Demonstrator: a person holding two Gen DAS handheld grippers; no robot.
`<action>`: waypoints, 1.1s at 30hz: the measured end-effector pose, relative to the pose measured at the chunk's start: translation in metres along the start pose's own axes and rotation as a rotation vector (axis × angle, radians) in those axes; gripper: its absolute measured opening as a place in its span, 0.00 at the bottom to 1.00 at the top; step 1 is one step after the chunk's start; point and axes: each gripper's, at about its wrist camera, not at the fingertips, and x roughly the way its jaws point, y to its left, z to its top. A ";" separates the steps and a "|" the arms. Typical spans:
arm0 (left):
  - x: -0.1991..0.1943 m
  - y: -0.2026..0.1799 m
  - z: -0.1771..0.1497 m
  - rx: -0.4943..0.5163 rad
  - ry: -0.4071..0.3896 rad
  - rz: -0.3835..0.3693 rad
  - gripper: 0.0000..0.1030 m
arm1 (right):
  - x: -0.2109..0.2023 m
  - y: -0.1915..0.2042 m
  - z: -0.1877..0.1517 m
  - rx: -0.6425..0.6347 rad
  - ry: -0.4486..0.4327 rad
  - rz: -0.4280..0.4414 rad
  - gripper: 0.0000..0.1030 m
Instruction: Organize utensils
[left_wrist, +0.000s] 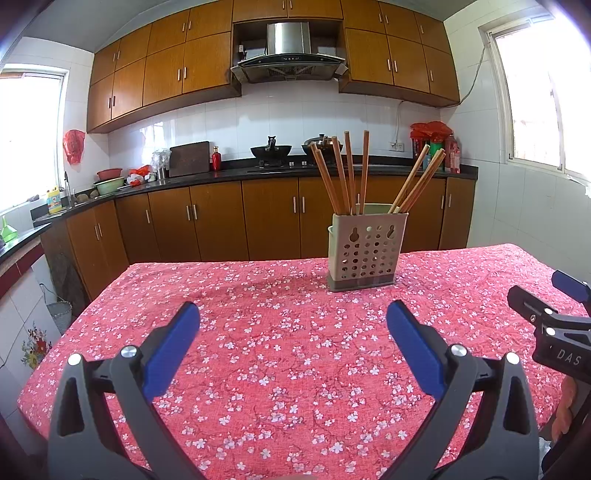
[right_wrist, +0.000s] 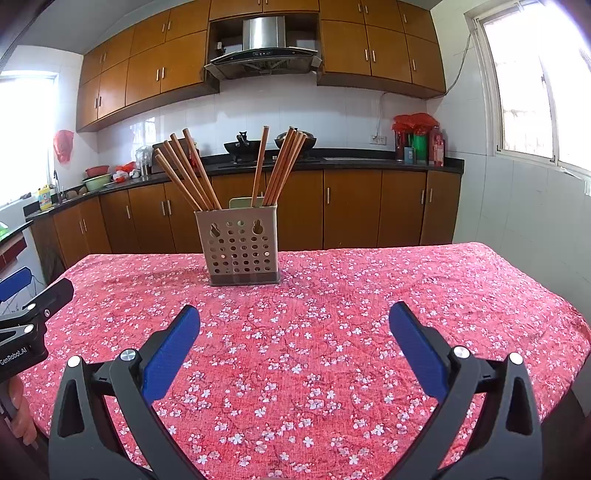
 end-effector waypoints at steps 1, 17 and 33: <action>0.000 0.000 0.000 0.000 -0.001 0.000 0.96 | 0.000 0.000 0.000 0.000 0.000 0.000 0.98; 0.001 -0.002 0.001 0.001 0.002 -0.003 0.96 | 0.002 0.000 -0.001 0.000 0.004 0.004 0.98; 0.002 -0.001 0.001 -0.001 0.002 -0.005 0.96 | 0.004 -0.001 -0.004 0.005 0.010 0.005 0.98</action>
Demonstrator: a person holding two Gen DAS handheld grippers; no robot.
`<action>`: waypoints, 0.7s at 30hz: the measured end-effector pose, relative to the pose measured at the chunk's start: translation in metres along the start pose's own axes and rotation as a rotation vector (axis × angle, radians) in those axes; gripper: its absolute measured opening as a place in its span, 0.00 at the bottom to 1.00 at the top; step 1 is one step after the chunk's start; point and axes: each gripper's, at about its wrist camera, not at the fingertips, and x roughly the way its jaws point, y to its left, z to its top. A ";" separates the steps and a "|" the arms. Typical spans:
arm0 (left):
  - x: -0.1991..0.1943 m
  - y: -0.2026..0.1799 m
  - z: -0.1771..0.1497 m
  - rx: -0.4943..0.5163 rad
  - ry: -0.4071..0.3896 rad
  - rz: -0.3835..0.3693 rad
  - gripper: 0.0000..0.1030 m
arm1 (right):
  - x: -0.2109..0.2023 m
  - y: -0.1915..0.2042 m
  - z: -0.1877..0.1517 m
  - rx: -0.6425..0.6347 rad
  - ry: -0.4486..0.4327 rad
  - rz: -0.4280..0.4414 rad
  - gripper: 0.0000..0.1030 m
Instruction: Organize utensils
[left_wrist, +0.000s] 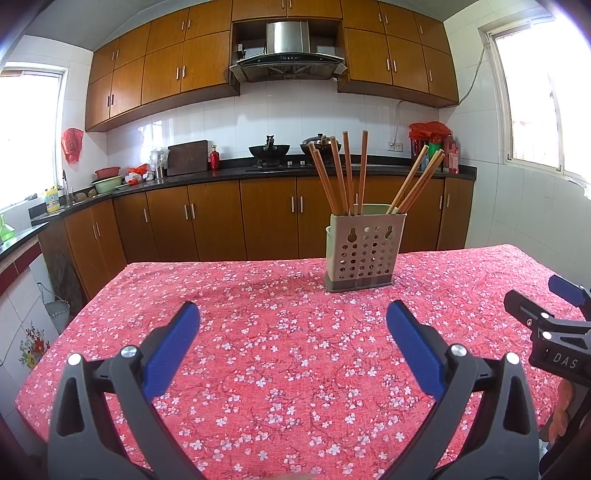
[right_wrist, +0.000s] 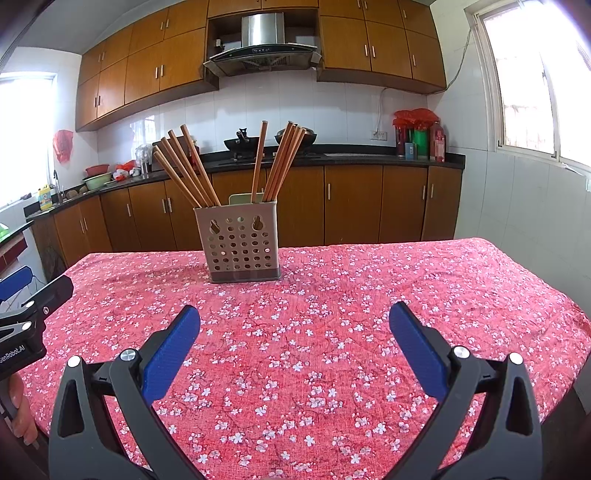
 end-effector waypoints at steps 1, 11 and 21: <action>0.000 0.000 0.000 0.000 0.000 0.001 0.96 | 0.000 0.000 0.000 -0.001 0.000 0.000 0.98; 0.003 0.001 0.000 -0.001 0.001 -0.003 0.96 | 0.000 0.000 0.000 0.001 0.002 -0.001 0.98; 0.003 0.003 0.000 -0.005 0.003 -0.005 0.96 | 0.001 0.000 0.000 0.002 0.003 -0.001 0.98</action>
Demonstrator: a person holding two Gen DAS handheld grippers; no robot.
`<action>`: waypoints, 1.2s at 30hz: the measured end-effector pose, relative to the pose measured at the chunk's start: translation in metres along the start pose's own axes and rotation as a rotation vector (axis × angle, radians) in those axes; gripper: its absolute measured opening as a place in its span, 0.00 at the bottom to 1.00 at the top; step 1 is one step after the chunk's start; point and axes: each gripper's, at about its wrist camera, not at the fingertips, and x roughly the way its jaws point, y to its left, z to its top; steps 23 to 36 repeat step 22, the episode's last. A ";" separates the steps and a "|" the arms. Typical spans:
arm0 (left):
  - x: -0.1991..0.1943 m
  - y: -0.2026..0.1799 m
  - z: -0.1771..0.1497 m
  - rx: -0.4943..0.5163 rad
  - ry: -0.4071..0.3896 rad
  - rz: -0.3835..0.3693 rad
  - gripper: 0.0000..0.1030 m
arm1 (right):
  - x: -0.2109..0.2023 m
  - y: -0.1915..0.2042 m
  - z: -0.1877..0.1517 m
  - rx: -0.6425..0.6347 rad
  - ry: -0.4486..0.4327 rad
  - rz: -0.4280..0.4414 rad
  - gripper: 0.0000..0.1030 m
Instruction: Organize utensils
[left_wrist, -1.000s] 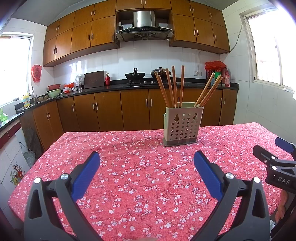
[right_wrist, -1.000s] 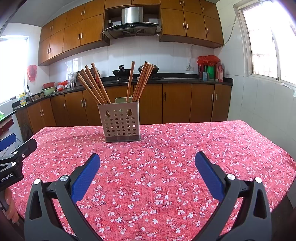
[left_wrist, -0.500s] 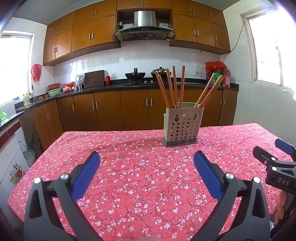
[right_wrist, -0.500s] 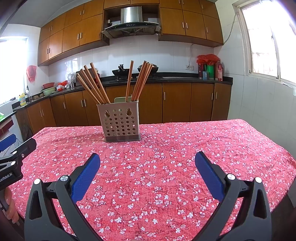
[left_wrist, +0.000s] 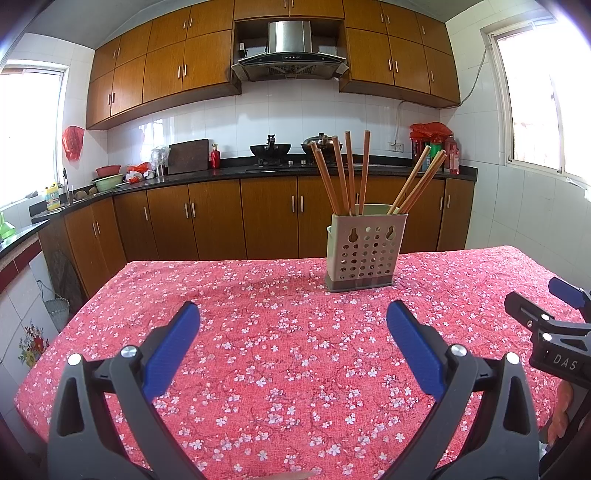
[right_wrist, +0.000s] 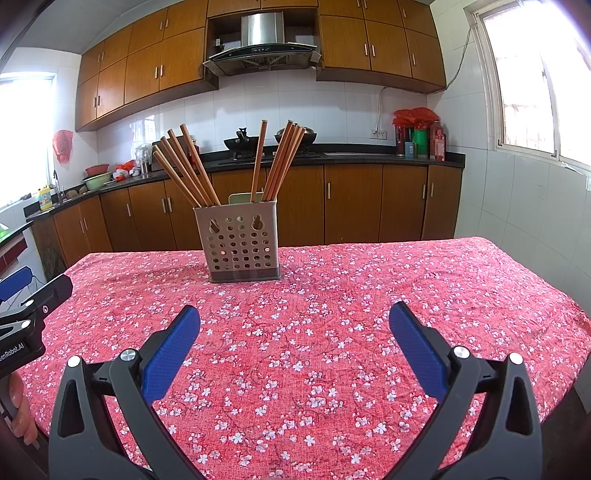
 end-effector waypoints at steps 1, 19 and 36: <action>0.000 0.000 0.000 0.000 0.000 0.000 0.96 | 0.000 0.000 0.000 0.001 0.000 0.000 0.98; 0.001 -0.001 -0.003 -0.006 0.005 0.005 0.96 | 0.000 0.000 -0.001 0.001 0.004 0.001 0.98; 0.002 -0.002 -0.002 -0.008 0.007 0.005 0.96 | 0.000 0.000 -0.001 0.002 0.003 0.001 0.98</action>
